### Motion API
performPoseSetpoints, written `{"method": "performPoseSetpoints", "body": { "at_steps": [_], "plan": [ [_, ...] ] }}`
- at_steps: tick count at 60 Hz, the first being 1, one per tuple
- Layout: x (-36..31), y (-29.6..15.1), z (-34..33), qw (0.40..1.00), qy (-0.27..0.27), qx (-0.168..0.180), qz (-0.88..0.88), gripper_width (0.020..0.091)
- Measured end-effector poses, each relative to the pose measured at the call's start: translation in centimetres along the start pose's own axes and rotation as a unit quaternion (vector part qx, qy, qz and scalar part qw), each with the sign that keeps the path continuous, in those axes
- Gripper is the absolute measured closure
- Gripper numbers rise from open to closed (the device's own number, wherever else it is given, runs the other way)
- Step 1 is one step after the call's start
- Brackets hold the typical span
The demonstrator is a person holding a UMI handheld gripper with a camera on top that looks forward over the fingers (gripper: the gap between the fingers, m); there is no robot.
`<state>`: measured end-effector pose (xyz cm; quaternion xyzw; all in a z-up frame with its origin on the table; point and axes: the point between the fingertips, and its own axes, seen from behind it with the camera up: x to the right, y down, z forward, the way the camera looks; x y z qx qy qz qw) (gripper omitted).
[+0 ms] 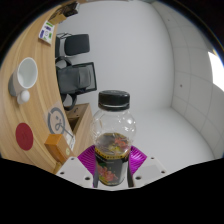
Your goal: Pour water
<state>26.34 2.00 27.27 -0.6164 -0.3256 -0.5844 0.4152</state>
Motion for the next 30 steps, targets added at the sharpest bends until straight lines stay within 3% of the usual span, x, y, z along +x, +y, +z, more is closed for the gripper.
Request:
{"method": "performPoseSetpoints", "body": {
  "at_steps": [7, 12, 24, 30],
  "plan": [
    [-2.2, -7.3, -0.2, 0.988, 0.015, 0.051, -0.146, 0.0711],
    [-5.2, -10.2, 0.3, 0.97, 0.018, 0.07, -0.234, 0.0712],
    [-10.2, -13.9, 0.6, 0.915, 0.018, 0.116, -0.385, 0.0714],
    [-10.9, -13.8, 0.6, 0.917, 0.003, 0.115, -0.383, 0.0714]
  ]
}}
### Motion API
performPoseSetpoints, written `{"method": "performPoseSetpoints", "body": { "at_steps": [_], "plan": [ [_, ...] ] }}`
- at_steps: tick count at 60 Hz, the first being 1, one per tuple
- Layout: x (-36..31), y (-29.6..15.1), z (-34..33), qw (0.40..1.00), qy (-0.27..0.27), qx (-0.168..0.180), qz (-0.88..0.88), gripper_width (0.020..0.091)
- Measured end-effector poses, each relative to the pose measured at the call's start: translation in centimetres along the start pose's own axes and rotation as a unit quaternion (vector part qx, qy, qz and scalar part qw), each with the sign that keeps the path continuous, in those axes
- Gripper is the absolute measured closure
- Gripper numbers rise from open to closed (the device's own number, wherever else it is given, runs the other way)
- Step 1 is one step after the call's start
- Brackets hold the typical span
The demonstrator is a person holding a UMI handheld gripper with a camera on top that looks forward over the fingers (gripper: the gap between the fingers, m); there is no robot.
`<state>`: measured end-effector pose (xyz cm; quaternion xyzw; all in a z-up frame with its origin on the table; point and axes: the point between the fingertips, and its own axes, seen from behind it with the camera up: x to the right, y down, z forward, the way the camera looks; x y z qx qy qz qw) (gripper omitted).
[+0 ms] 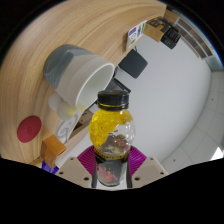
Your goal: Pour water
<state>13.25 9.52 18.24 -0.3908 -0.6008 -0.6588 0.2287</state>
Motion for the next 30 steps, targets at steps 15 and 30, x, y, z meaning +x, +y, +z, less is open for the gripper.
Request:
{"method": "performPoseSetpoints", "body": {
  "at_steps": [15, 30],
  "plan": [
    [1.2, 3.0, -2.0, 0.945, -0.073, 0.001, 0.318, 0.0713],
    [3.4, 5.0, -5.2, 0.684, -0.145, 0.061, 0.712, 0.071]
  ]
}}
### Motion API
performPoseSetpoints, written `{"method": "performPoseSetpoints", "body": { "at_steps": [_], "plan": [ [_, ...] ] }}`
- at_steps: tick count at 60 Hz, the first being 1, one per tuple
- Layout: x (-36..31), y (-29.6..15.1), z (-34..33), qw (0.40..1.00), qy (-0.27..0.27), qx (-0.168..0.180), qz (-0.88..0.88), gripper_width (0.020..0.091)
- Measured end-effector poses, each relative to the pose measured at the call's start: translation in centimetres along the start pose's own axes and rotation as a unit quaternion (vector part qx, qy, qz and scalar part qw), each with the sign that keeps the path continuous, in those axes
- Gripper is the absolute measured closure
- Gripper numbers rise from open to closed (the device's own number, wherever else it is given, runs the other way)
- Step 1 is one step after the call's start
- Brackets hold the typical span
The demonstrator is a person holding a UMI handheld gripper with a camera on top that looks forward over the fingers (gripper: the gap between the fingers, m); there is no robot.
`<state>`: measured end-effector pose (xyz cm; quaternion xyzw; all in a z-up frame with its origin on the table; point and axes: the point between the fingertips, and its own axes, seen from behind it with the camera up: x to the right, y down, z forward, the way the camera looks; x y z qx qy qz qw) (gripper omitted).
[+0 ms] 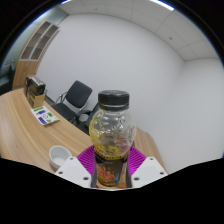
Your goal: Pour water
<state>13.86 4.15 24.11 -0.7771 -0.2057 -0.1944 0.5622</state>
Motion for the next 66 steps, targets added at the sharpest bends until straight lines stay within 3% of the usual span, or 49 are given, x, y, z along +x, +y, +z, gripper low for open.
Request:
{"method": "performPoseSetpoints", "body": {
  "at_steps": [19, 32, 35, 42, 45, 47, 50, 53, 56, 66],
  "plan": [
    [-1.8, 9.8, 3.1, 0.965, -0.09, -0.026, 0.245, 0.0711],
    [-4.4, 16.2, 4.9, 0.959, -0.101, -0.048, 0.262, 0.0687],
    [-4.1, 15.9, 4.8, 0.96, -0.097, -0.026, 0.26, 0.0695],
    [-4.0, 15.7, 4.9, 0.963, -0.094, -0.014, 0.251, 0.0605],
    [-4.3, 16.1, 4.9, 0.962, -0.1, -0.024, 0.252, 0.0544],
    [-4.8, 16.7, 4.9, 0.96, -0.108, -0.04, 0.255, 0.0466],
    [-5.4, 17.2, 4.3, 0.956, -0.119, -0.061, 0.26, 0.0251],
    [-5.4, 17.7, 3.4, 0.955, -0.12, -0.077, 0.26, 0.0271],
    [-4.9, 18.0, 2.3, 0.957, -0.112, -0.085, 0.253, 0.0244],
    [-4.6, 16.1, -4.8, 0.965, -0.096, -0.088, 0.229, 0.0246]
  ]
}}
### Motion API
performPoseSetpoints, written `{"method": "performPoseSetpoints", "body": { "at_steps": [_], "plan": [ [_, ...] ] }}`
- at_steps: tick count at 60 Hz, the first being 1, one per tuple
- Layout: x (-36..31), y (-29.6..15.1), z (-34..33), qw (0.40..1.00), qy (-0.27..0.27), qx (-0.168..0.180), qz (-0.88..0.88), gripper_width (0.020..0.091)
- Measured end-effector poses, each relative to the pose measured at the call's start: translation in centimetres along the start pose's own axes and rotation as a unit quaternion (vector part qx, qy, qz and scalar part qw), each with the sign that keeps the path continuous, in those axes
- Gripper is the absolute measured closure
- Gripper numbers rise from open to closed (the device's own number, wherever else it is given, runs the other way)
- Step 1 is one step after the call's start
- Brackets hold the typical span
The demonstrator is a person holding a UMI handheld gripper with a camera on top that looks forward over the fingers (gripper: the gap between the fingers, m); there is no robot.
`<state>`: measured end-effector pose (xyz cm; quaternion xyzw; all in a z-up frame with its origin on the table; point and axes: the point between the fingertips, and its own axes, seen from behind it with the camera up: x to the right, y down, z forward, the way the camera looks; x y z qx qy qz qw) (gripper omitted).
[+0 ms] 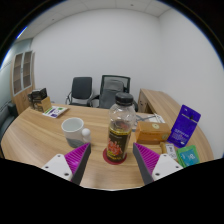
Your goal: Pour water
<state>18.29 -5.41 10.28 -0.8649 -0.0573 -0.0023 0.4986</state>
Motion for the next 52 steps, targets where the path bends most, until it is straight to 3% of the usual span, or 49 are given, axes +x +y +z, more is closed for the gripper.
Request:
{"method": "performPoseSetpoints", "body": {
  "at_steps": [15, 27, 52],
  "plan": [
    [-5.4, 0.8, -15.3, 0.999, 0.052, -0.011, -0.004, 0.0249],
    [-10.2, 1.6, -25.3, 0.998, 0.059, -0.014, 0.019, 0.025],
    [-12.2, 1.9, -31.0, 0.996, 0.08, -0.012, 0.032, 0.0251]
  ]
}}
